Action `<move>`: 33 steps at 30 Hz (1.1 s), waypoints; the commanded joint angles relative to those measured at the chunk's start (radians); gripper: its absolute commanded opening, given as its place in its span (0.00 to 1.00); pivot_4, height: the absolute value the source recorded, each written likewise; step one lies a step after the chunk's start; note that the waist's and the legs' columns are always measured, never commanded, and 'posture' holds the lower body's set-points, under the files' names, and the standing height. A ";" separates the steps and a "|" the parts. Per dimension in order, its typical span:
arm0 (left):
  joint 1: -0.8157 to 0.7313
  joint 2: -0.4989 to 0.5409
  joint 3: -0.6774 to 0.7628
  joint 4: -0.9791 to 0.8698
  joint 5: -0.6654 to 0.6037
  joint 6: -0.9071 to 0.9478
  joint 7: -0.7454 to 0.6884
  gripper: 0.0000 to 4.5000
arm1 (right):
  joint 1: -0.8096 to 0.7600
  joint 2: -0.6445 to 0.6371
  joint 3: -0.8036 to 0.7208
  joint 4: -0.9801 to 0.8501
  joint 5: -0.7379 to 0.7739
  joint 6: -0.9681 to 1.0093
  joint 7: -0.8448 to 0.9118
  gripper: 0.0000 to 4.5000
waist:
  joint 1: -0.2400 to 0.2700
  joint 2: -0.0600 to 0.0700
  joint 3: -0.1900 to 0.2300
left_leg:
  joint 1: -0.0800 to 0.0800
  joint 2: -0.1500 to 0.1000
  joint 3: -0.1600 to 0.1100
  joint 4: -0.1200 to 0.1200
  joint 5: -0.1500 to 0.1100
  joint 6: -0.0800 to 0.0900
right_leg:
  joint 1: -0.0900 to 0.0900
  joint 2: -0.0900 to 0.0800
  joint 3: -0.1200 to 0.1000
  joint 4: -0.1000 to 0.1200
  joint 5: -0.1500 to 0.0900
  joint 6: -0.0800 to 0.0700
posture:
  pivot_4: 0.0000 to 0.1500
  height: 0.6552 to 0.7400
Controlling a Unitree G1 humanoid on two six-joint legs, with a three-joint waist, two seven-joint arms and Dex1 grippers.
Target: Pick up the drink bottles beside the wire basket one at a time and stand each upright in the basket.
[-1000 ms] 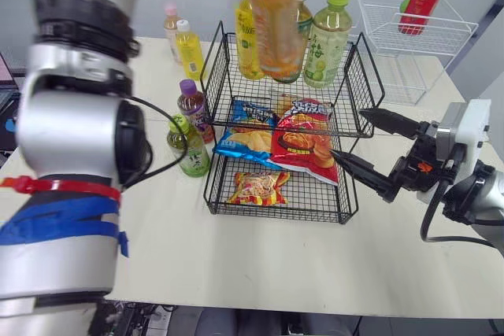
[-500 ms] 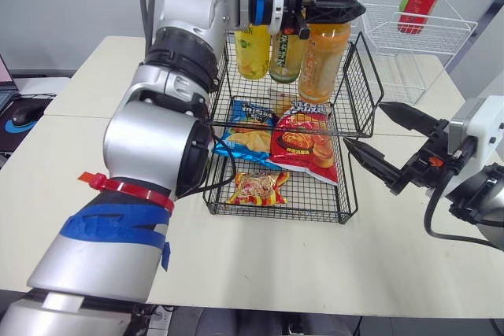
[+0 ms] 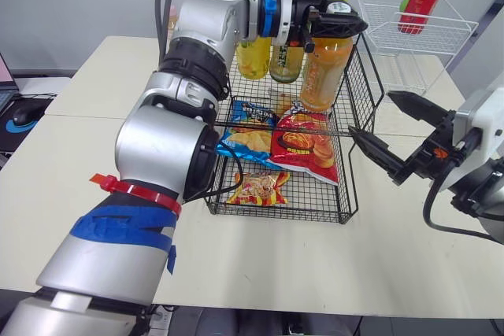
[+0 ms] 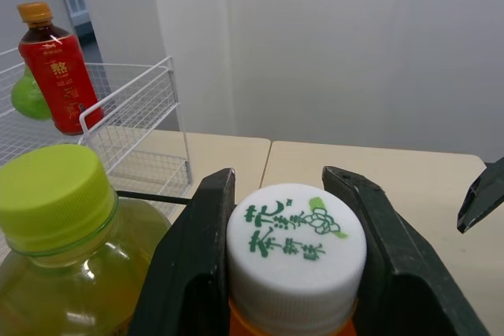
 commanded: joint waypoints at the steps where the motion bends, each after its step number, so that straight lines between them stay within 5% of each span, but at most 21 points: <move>1: -0.025 0.008 0.028 -0.031 -0.007 0.007 -0.029 0.47 | -0.020 -0.007 -0.030 -0.006 -0.015 -0.033 -0.005 1.00 | 0.000 0.000 0.000 | 0.000 0.000 0.000 0.000 0.000 0.000 | 0.000 0.000 0.000 0.000 0.000 0.000 | 1.00 1.00; 9: -0.013 0.059 0.037 -0.082 -0.013 0.061 -0.120 0.98 | -0.007 -0.011 -0.031 0.005 -0.006 -0.050 0.034 1.00 | -0.002 0.001 0.000 | 0.001 0.000 0.000 0.000 0.000 0.000 | 0.000 0.000 0.000 0.000 0.000 0.000 | 1.00 1.00; 17: 0.100 0.212 -0.002 -0.300 -0.016 0.184 -0.291 0.99 | -0.018 -0.011 -0.016 0.025 -0.015 -0.060 0.064 1.00 | -0.003 0.003 -0.002 | 0.002 0.000 0.000 0.001 0.001 -0.001 | 0.001 0.000 0.000 0.001 0.000 0.000 | 1.00 1.00; 33: 0.486 0.630 0.129 -0.836 -0.168 0.482 -0.236 0.99 | -0.061 -0.074 0.074 0.066 0.087 -0.034 0.276 1.00 | -0.005 0.004 -0.002 | 0.002 0.002 -0.001 0.004 0.001 -0.001 | 0.002 0.000 0.000 0.004 0.000 -0.001 | 1.00 1.00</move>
